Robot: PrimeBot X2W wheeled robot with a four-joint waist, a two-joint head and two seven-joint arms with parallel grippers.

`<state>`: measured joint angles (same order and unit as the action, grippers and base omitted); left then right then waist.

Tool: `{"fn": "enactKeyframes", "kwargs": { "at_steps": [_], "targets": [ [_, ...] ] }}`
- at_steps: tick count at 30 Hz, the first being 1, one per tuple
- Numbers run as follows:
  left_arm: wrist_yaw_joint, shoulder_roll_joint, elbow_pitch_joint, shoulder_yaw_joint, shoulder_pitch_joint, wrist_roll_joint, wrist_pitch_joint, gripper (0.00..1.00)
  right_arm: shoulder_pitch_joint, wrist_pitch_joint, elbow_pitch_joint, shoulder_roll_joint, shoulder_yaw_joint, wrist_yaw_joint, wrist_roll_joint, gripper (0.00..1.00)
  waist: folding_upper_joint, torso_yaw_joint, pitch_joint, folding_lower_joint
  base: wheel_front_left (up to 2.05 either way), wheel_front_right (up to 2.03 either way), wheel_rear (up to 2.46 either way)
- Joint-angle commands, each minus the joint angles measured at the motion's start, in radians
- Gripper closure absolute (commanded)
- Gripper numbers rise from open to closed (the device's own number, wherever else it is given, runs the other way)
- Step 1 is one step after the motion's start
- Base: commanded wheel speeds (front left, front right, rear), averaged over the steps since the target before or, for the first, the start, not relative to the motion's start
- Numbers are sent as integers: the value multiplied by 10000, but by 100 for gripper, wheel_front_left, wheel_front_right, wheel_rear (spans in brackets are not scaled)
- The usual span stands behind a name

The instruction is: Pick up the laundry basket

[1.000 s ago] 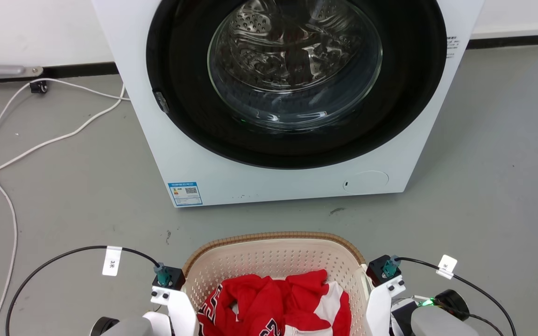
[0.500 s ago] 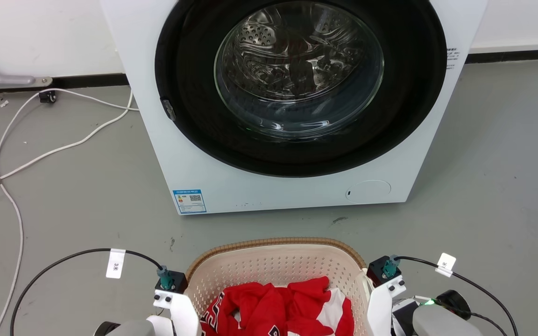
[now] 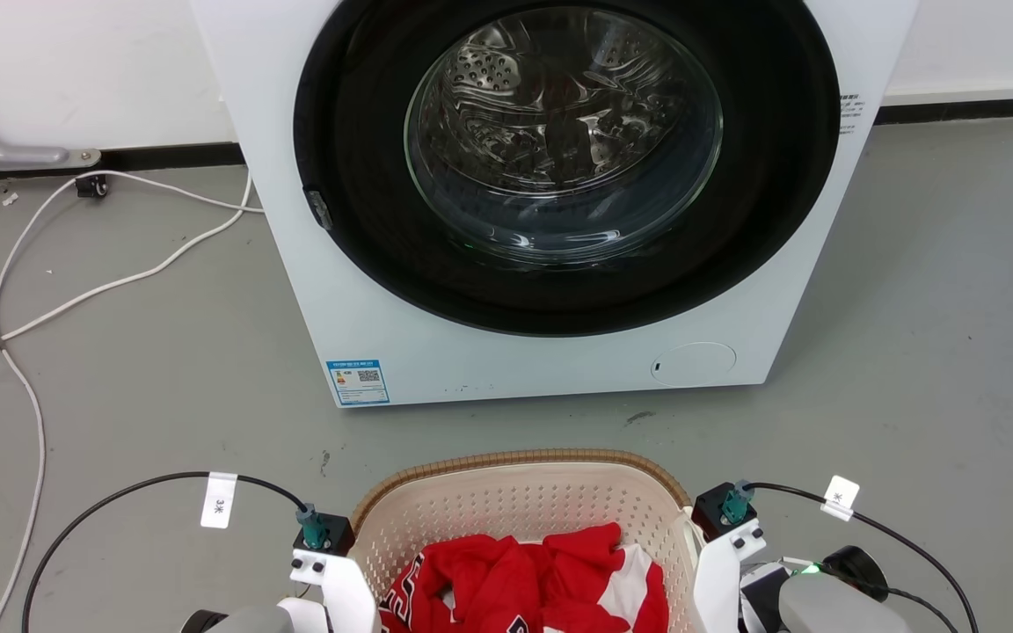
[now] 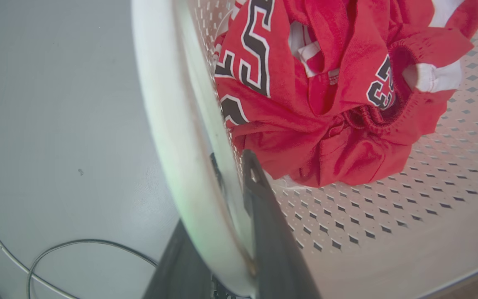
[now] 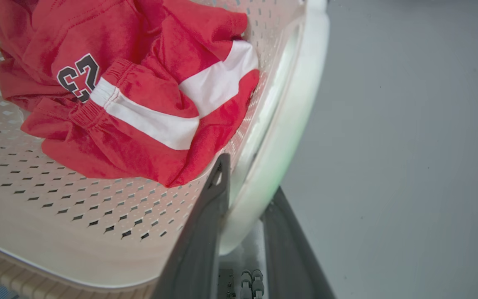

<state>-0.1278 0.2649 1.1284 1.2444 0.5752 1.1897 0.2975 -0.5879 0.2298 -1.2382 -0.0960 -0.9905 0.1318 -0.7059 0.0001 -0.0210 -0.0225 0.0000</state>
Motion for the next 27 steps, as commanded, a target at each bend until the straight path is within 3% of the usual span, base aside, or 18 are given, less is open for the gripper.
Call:
{"fn": "enactKeyframes", "kwargs": {
  "at_steps": [1,27],
  "targets": [
    [-32,78,41,67,16,-39,-12,100,-223,-48,-63,-203,-77,-21,-27,100,-1,5,3,0,0,0,0],
    [-34,106,93,258,41,203,-146,100,-371,-158,-183,-243,-1017,-21,-958,100,-1,15,38,0,0,0,0]
  ]
}}
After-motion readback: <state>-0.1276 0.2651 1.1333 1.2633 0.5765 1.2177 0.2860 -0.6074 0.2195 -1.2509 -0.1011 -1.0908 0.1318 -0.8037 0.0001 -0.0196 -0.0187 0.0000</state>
